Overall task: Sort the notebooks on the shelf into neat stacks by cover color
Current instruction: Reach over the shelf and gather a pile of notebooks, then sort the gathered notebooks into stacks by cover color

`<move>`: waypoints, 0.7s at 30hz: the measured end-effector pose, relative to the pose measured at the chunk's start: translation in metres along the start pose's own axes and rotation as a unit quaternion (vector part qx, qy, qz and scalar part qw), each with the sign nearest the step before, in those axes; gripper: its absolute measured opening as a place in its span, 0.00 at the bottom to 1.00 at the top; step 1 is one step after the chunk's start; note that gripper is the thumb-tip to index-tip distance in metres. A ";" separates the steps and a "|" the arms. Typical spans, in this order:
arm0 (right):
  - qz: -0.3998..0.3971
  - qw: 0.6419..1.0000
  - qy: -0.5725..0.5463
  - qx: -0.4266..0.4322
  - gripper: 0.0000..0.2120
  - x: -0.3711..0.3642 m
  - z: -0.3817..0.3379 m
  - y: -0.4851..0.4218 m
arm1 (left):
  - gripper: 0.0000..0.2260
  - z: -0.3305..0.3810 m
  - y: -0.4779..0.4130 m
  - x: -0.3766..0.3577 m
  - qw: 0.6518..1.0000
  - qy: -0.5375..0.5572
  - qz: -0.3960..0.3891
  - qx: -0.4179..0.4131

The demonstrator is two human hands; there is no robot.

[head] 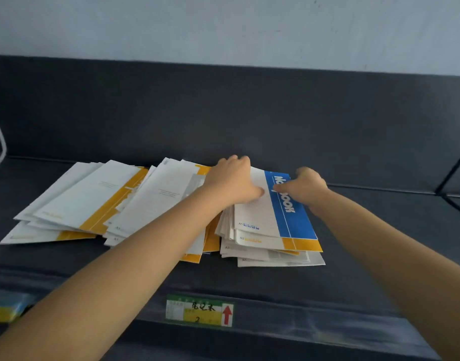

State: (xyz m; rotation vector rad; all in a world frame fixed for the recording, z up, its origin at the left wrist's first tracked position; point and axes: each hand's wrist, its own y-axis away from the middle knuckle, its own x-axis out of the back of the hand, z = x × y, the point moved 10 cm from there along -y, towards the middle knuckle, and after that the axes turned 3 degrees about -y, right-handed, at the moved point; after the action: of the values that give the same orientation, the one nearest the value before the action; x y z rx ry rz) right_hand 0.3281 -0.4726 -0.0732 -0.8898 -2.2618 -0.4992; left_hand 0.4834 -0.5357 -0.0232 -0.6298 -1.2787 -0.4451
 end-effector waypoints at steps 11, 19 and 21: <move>0.134 0.984 0.115 -0.030 0.33 0.101 0.059 0.058 | 0.30 0.096 0.001 -0.003 0.983 -0.043 0.027 -0.179; 0.202 0.962 0.178 -0.052 0.29 0.225 0.158 0.109 | 0.29 0.268 0.040 -0.024 0.961 -0.051 -0.006 -0.273; 0.211 0.958 0.184 -0.060 0.29 0.259 0.189 0.118 | 0.30 0.314 0.050 -0.032 0.958 -0.041 -0.013 -0.284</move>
State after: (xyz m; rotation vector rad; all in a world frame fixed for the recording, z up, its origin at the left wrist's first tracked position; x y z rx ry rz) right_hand 0.1857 -0.1670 -0.0184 -1.1935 -1.6611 -0.5556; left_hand 0.2757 -0.2927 -0.0132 -1.1241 -1.2386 -0.8295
